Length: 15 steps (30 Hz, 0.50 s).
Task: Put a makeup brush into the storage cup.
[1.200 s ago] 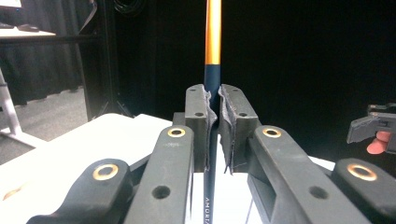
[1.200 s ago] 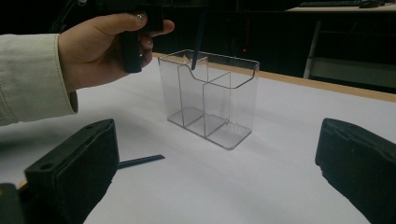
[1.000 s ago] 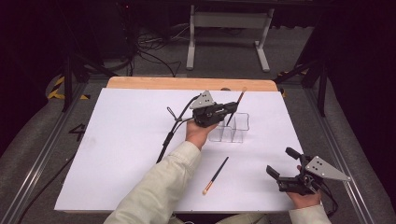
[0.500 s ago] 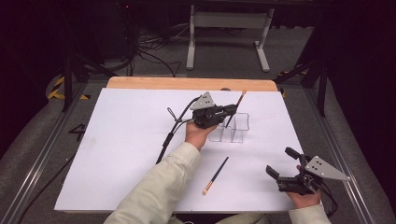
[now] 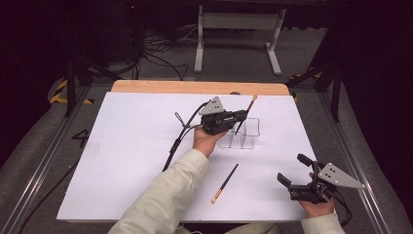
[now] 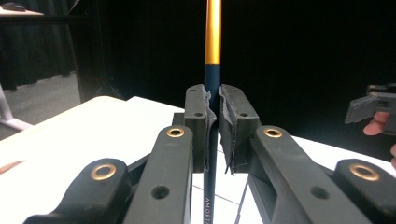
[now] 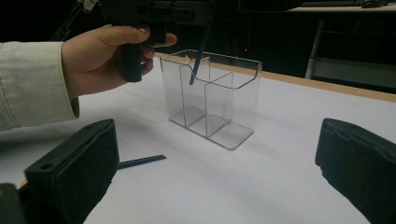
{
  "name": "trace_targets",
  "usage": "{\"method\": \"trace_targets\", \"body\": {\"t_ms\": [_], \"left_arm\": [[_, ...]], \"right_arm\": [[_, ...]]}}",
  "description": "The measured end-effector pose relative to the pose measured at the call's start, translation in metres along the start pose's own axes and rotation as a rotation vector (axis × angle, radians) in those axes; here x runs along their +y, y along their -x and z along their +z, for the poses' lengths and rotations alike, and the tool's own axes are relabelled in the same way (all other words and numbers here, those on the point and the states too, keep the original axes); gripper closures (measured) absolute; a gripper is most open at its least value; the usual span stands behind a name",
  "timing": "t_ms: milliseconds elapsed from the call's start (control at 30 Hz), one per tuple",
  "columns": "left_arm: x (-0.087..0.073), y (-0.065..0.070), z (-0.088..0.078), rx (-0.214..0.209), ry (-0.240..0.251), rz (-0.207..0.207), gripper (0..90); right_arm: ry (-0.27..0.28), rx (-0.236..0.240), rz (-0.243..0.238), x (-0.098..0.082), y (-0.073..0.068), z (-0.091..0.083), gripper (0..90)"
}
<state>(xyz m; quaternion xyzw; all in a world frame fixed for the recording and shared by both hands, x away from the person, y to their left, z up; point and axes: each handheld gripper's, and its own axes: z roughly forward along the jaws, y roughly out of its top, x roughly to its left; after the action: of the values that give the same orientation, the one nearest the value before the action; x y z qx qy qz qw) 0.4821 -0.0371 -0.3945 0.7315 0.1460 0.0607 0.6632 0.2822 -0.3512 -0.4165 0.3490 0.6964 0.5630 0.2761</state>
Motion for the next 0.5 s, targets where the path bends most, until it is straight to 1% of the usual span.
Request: {"method": "trace_targets", "body": {"t_ms": [33,67,100,133,200,233,267,300,333,367,400,500], "left_arm": [[0.001,0.0,0.0,0.001,0.001,-0.01,78.0],[0.001,-0.001,-0.001,-0.002,0.01,-0.015,70.7],[0.002,-0.001,-0.002,-0.008,0.014,-0.024,65.1],[0.003,-0.001,-0.002,-0.011,0.018,-0.031,62.2],[0.005,-0.003,-0.007,-0.024,0.02,-0.065,49.8],[0.005,-0.003,-0.007,-0.024,0.02,-0.065,43.1],[0.007,-0.004,-0.01,-0.027,0.014,-0.073,43.1],[0.009,-0.004,-0.013,-0.029,0.01,-0.086,36.5],[0.011,-0.004,-0.018,-0.04,-0.001,-0.107,29.5],[0.012,-0.004,-0.021,-0.052,-0.009,-0.117,26.0],[0.014,-0.003,-0.025,-0.057,-0.017,-0.116,22.9],[0.017,0.002,-0.037,-0.056,-0.031,-0.086,16.4]], "right_arm": [[-0.002,0.002,0.0,0.0,0.0,0.0,0.1],[-0.001,0.002,0.0,0.0,0.0,0.0,0.1],[0.001,0.0,0.0,0.0,0.0,0.0,0.1],[0.002,0.0,0.002,0.0,0.0,0.0,0.1],[-0.001,0.001,-0.001,0.0,0.0,0.0,0.1],[-0.002,0.002,0.0,0.0,0.0,0.0,0.1],[-0.002,0.002,0.0,0.0,0.0,0.0,0.1],[-0.002,0.002,-0.001,0.0,0.0,0.0,0.1],[0.0,0.002,-0.001,0.001,0.0,0.0,0.1],[0.002,0.001,-0.001,0.001,0.0,0.0,0.1],[0.002,0.001,-0.002,0.001,0.0,0.001,0.1],[0.001,0.002,-0.011,0.002,0.0,0.002,0.1]]}}
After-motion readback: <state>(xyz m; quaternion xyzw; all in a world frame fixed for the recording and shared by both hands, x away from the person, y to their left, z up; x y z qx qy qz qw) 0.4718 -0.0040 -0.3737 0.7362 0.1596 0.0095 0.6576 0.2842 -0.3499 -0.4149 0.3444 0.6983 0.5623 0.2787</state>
